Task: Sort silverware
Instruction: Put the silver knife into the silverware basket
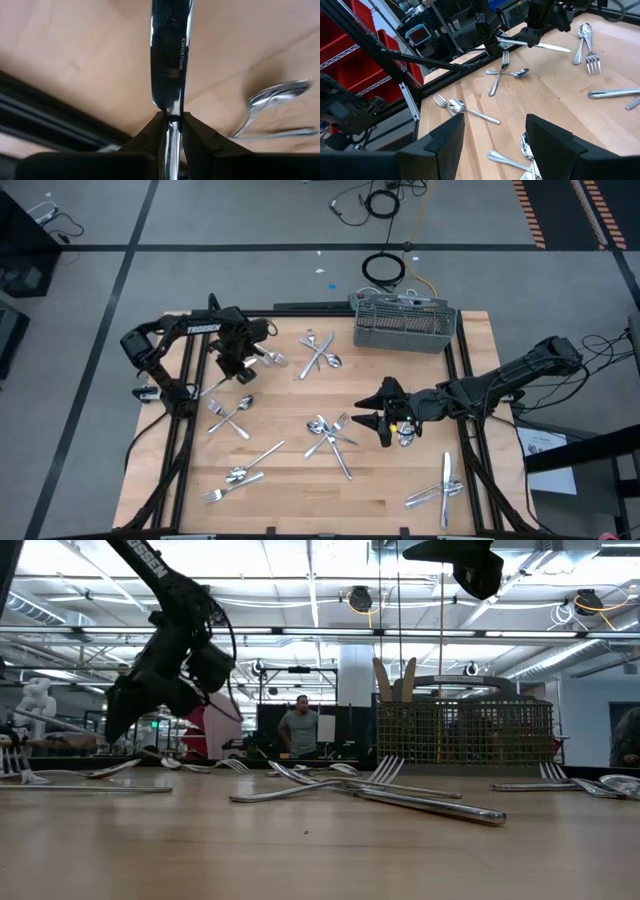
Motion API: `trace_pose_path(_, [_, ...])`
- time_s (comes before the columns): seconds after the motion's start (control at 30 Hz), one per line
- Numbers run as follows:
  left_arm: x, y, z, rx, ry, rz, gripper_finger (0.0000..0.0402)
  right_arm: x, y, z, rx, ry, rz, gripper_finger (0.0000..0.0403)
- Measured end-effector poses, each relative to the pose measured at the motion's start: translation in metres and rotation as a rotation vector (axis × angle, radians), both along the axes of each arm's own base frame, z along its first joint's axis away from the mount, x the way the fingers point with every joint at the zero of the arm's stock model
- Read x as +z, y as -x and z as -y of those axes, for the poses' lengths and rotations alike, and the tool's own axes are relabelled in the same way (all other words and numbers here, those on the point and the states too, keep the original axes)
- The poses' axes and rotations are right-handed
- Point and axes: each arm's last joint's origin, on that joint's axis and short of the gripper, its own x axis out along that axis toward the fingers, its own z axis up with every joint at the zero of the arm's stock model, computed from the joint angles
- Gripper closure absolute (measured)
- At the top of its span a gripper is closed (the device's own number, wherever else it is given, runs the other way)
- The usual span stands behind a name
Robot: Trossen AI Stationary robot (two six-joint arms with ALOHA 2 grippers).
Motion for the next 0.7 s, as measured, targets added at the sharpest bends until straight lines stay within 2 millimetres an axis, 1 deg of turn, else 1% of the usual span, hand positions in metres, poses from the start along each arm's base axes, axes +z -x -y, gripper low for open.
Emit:
trace_pose_path(0.1, [0.014,0.0,0.006,0.007,-0.014,0.101,0.034,0.0,0.0,0.0,0.0,0.002,-0.002,0.02])
trace_pose_path(0.27, [0.041,-0.004,0.016,0.001,-0.063,0.356,0.034,0.0,0.0,0.0,0.002,0.025,-0.003,0.02])
trace_pose_path(0.5, [0.084,-0.018,0.023,-0.021,-0.245,0.815,0.034,0.0,-0.002,0.005,-0.021,0.026,0.0,0.02])
trace_pose_path(0.7, [0.119,-0.035,0.03,-0.092,-0.42,1.159,0.034,0.002,-0.002,0.006,-0.032,0.001,0.018,0.02])
